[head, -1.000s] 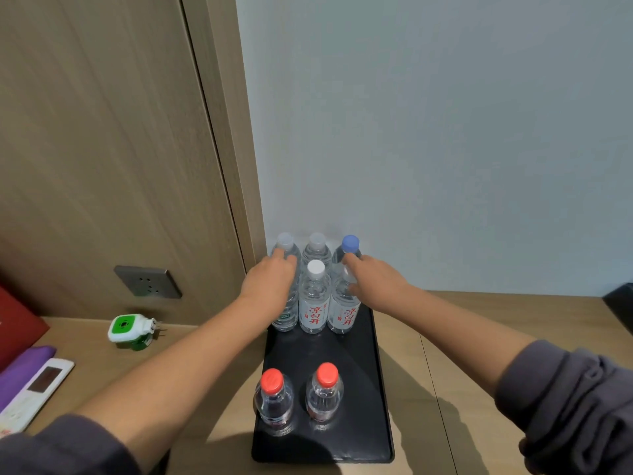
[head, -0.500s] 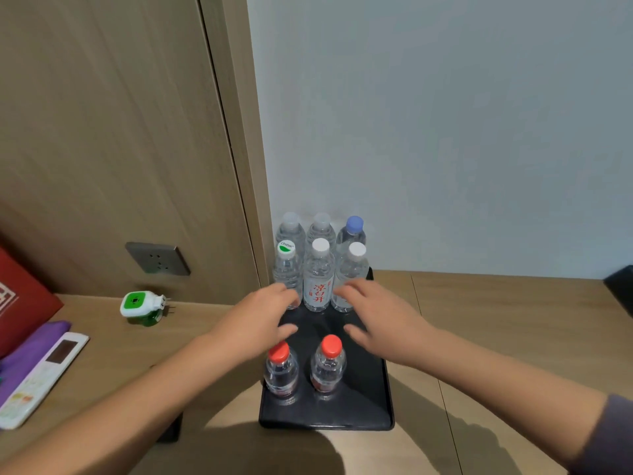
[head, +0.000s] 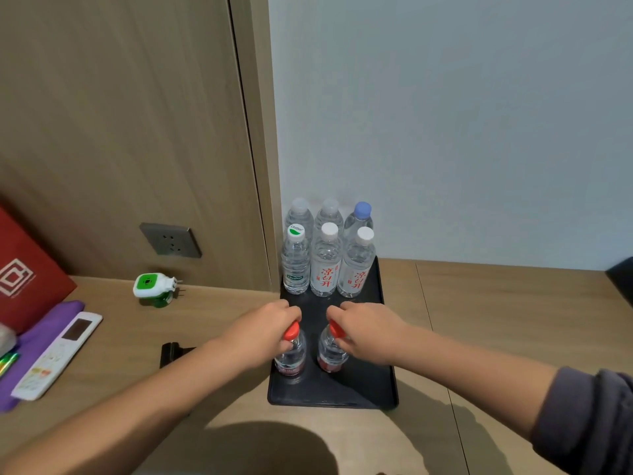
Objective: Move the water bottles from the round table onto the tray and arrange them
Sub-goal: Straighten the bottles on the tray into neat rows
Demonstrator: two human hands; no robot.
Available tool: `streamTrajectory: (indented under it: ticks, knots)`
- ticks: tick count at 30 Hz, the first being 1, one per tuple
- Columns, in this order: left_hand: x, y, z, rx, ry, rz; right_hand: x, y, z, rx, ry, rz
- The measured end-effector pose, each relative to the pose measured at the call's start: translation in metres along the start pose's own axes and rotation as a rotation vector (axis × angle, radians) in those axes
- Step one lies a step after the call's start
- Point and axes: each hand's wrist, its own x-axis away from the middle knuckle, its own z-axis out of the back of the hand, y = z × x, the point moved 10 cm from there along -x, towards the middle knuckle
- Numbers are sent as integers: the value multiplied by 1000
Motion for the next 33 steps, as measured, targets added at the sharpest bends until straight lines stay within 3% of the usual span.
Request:
streamTrajectory:
  ticks: [16, 33]
  knots:
    - [-50, -13, 24, -67, 10, 76, -35, 31, 13, -123, -22, -102]
    - [-82, -44, 46, -79, 56, 201, -76, 81, 30, -304, 179, -479]
